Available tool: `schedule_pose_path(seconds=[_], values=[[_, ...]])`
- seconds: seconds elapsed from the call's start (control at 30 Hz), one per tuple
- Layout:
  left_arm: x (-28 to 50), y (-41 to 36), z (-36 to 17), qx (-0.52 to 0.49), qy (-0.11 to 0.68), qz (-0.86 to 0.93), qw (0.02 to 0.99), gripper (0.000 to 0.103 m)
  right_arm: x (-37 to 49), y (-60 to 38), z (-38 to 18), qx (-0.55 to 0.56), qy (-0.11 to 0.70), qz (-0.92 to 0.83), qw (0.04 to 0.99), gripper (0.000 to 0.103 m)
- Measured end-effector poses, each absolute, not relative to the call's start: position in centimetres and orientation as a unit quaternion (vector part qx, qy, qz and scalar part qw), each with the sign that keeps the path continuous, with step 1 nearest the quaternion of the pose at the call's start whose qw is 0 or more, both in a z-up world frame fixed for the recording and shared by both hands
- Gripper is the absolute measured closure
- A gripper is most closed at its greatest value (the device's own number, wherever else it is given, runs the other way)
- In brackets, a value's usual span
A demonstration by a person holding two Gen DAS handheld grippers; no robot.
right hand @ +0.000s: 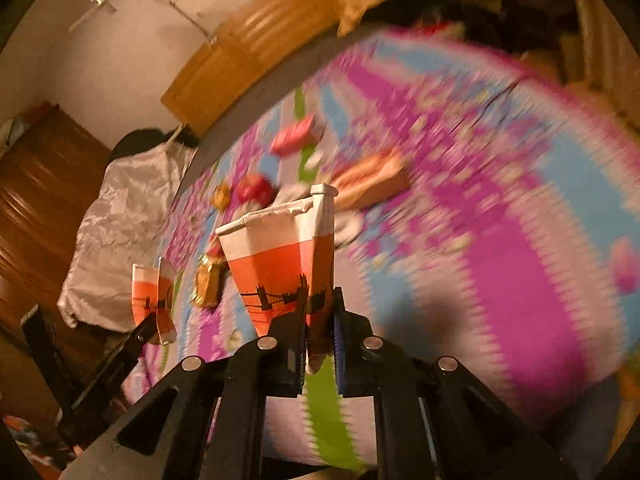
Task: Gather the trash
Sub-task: 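Carry both held paper cups over to the green trash bin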
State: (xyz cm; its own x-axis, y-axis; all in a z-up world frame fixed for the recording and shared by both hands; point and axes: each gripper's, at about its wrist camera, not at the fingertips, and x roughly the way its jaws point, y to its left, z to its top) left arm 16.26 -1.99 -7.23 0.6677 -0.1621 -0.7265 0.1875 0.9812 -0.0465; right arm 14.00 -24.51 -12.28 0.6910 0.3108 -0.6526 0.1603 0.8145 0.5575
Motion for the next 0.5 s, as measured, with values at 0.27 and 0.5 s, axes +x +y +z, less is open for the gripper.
schedule_pose_path(seconds=[0.27,0.5], values=[[15.9,-13.6,-5.3,0.062,0.378,-0.201,0.902,0.093,5.1,-35.5,-8.1,0.266,0.336,-0.054,0.902,0.091],[14.6,-23.6,-4.7,0.096,0.368,-0.285,0.88,0.093,-0.8,-44.0,-6.1,0.277,0.293,-0.14,0.904,0.091]])
